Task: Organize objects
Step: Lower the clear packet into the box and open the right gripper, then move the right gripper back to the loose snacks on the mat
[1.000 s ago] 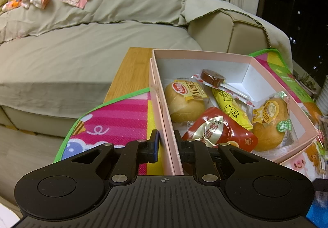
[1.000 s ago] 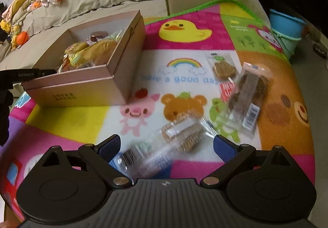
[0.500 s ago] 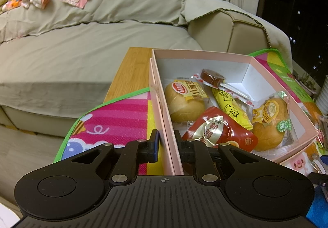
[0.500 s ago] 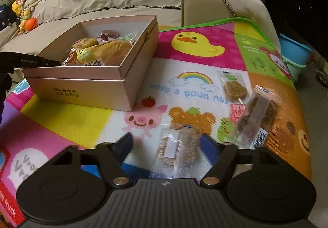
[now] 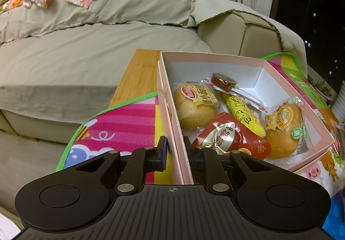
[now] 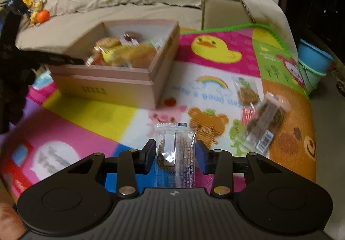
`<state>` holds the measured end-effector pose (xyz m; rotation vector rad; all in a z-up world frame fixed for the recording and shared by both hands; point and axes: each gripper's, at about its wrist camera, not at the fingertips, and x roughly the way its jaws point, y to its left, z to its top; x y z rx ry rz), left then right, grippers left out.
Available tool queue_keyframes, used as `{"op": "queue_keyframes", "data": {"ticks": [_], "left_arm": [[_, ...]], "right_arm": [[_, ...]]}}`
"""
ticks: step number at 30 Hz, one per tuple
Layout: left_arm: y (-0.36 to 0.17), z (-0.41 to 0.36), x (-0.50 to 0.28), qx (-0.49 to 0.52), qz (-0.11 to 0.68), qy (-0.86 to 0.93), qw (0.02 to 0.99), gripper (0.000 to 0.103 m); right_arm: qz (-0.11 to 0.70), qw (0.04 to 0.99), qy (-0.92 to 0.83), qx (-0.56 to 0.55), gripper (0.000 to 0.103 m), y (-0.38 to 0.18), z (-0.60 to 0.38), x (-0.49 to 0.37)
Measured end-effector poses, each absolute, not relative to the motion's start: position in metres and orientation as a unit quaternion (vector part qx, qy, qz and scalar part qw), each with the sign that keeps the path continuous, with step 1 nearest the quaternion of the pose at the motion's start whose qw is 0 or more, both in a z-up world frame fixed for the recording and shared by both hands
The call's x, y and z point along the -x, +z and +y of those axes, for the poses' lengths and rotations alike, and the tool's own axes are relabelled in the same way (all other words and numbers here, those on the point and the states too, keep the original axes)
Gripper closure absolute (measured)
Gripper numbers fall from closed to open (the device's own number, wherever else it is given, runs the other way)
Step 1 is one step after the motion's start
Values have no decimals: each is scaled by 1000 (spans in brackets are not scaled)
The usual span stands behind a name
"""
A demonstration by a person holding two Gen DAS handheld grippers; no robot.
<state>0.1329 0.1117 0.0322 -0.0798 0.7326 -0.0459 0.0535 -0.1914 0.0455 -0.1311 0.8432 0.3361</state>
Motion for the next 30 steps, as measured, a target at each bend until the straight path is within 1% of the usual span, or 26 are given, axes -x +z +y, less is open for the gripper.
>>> {"op": "queue_keyframes", "data": {"ticks": [9, 14, 17, 20, 21, 23, 26, 27, 30], "left_arm": [[33, 111, -131, 43, 356, -24, 933, 86], [32, 113, -131, 47, 354, -27, 934, 85], [32, 113, -132, 48, 354, -27, 934, 85], [32, 113, -132, 50, 353, -28, 934, 85], [32, 113, -132, 50, 353, -28, 934, 85], [32, 113, -132, 51, 353, -29, 934, 85], [31, 114, -131, 51, 352, -29, 934, 85], [31, 114, -131, 51, 352, -29, 934, 85], [31, 114, -131, 51, 352, -29, 934, 85]], "right_arm": [[327, 917, 221, 65, 64, 118, -160, -66], [263, 926, 263, 60, 64, 165, -127, -91], [250, 925, 283, 50, 64, 180, -107, -115], [265, 918, 295, 23, 59, 182, -86, -151], [263, 920, 289, 21, 56, 181, -82, -159], [264, 925, 271, 27, 54, 175, -74, -173], [278, 925, 258, 17, 51, 164, -77, -183], [281, 926, 252, 16, 48, 160, -81, -183], [290, 930, 224, 24, 42, 146, -98, -181]]}}
